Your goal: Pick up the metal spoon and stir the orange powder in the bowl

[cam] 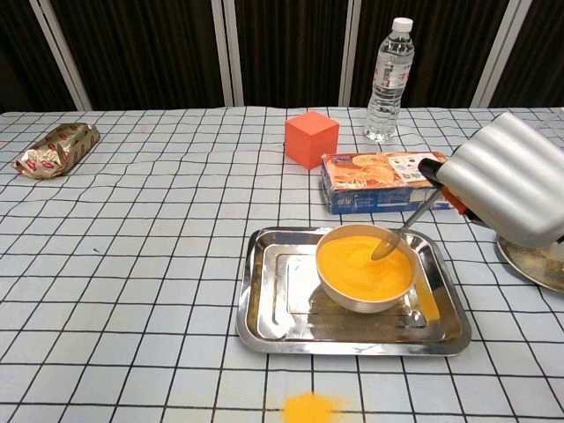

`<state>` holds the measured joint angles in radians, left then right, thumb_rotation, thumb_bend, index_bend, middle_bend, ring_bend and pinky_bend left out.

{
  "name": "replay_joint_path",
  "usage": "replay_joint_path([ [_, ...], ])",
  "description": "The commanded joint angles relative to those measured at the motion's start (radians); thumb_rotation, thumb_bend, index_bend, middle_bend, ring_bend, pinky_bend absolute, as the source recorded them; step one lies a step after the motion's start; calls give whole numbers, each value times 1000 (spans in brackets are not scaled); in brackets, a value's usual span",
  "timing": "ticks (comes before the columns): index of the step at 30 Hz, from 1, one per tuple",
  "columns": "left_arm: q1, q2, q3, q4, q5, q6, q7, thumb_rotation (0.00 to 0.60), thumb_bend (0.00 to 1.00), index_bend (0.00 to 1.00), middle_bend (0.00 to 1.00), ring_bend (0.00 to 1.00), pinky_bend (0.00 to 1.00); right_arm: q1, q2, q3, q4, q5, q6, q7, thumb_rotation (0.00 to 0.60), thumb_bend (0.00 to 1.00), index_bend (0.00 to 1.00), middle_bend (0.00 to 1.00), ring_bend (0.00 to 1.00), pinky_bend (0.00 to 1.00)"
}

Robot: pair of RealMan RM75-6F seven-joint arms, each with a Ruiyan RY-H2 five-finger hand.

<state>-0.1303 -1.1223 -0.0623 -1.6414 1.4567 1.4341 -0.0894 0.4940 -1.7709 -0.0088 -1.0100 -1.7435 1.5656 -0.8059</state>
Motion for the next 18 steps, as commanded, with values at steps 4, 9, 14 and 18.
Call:
replay_joint_path([
  [4,0,0,0,-1,-1,-1,1,600,0,0,0,0,0,-11,3,-11,28,-22,0,11,600,744,807,1000,1000,974],
  [9,1,0,0,-1,1,2,0,600,0,0,0,0,0,-13,-6,-13,51,-38,-7,12,600,744,807,1000,1000,974],
  [14,0,0,1,-1,0,-1,-1,600,0,0,0,0,0,-16,-10,-17,53,-53,-12,2,600,744,807,1000,1000,974],
  [18,0,0,0,-1,0,-1,-1,600,0,0,0,0,0,-19,-8,-24,42,-67,-19,-11,600,744,807,1000,1000,974],
])
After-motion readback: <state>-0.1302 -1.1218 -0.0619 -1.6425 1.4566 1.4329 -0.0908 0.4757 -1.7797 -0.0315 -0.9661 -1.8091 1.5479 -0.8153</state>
